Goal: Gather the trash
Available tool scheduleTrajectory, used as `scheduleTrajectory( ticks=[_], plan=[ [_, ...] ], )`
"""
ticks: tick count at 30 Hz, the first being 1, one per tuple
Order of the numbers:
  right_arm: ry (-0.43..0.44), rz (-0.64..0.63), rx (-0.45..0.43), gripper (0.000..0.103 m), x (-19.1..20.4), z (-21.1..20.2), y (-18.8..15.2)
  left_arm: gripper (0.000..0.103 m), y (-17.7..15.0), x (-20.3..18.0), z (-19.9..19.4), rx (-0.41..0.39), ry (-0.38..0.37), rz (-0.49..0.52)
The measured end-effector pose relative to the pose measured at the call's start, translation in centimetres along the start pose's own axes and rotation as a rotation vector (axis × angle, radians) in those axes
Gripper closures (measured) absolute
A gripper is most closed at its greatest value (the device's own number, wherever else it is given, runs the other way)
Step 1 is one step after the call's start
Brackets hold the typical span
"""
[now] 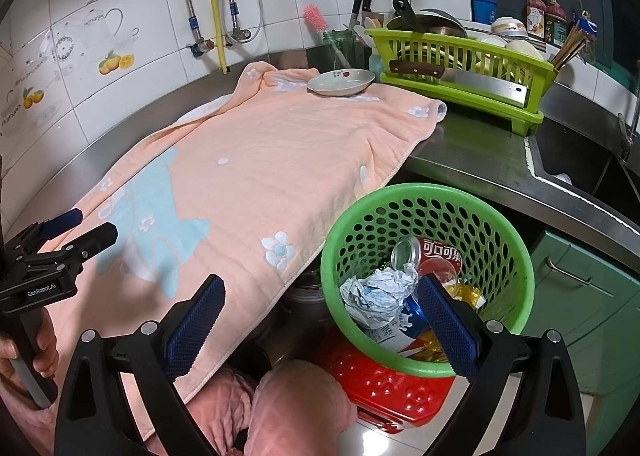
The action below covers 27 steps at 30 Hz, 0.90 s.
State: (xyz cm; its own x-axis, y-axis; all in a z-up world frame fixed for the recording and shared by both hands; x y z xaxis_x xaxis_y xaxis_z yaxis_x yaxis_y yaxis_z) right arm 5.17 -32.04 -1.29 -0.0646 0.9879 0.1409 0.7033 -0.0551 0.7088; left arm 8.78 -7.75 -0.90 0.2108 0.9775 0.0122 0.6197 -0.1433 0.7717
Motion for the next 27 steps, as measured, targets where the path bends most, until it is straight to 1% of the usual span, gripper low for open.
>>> scheduleTrajectory(
  ticks=[15,27],
  plan=[
    [0.000,0.005,-0.001,0.009,-0.19,0.00,-0.02,0.005,0.12,-0.49,0.27,-0.007,-0.009,0.014],
    [0.003,0.005,0.003,0.009,-0.49,0.12,-0.11,0.005,0.28,-0.72,0.41,-0.005,-0.034,0.018]
  ],
)
Point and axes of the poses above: each gripper's, at about its wrist camera, not at the fingertips, and z roughly the way its jaws point, x to its left, y to its top, the point moved 3 cm from there along z, roughly the way its jaws point, and after that the axes turned 1 degree about z, right-handed, at the moved point
